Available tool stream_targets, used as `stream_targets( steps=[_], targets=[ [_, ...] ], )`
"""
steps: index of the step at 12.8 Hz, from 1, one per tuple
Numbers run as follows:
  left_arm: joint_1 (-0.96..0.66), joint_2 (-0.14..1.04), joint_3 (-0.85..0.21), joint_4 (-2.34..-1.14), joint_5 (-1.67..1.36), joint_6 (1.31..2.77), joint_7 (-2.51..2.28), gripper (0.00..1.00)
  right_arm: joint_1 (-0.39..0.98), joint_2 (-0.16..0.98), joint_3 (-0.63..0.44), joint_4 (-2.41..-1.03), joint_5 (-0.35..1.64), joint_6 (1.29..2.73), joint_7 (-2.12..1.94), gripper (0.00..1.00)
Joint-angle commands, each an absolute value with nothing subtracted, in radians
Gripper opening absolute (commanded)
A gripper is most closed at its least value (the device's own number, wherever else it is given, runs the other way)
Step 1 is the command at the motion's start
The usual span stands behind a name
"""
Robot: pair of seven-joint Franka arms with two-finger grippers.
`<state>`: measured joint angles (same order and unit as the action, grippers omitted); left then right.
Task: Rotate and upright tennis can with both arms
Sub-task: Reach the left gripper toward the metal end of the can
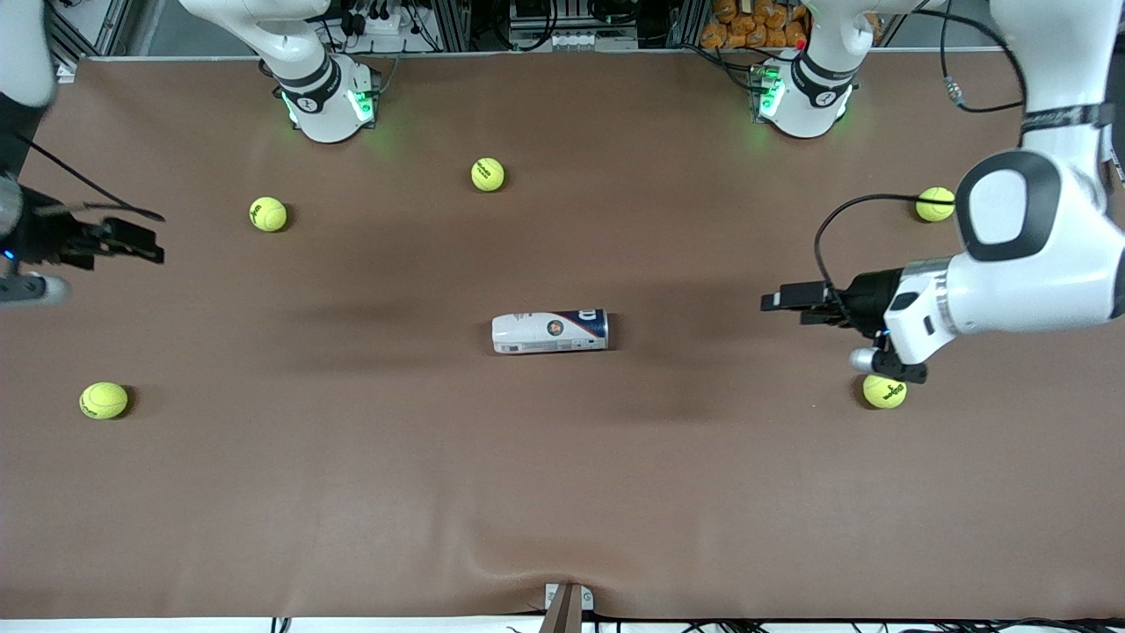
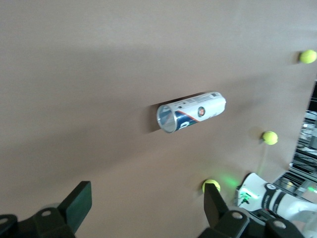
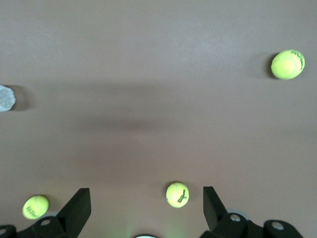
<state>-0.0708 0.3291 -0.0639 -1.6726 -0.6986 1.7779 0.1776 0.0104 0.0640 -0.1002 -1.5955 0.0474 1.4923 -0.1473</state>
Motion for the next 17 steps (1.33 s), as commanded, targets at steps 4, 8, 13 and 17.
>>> stream_targets(
  steps=[4,8,13,17],
  targets=[
    [-0.087,0.515,-0.077,-1.674,-1.023,1.798,0.414,1.0,-0.009,0.046,-0.1,-1.477,0.089,1.336,-0.023,1.0],
    [-0.115,0.59,-0.08,-1.686,-1.124,1.799,0.536,1.0,-0.038,0.049,-0.103,-1.409,0.08,1.289,-0.014,1.0],
    [-0.166,0.673,-0.084,-1.778,-1.382,1.859,0.738,1.0,-0.052,0.063,-0.103,-1.318,0.058,1.223,-0.035,1.0],
    [-0.244,0.693,-0.084,-1.813,-1.552,1.946,0.749,1.0,-0.057,0.069,-0.1,-1.318,0.066,1.371,-0.152,1.0]
  ],
)
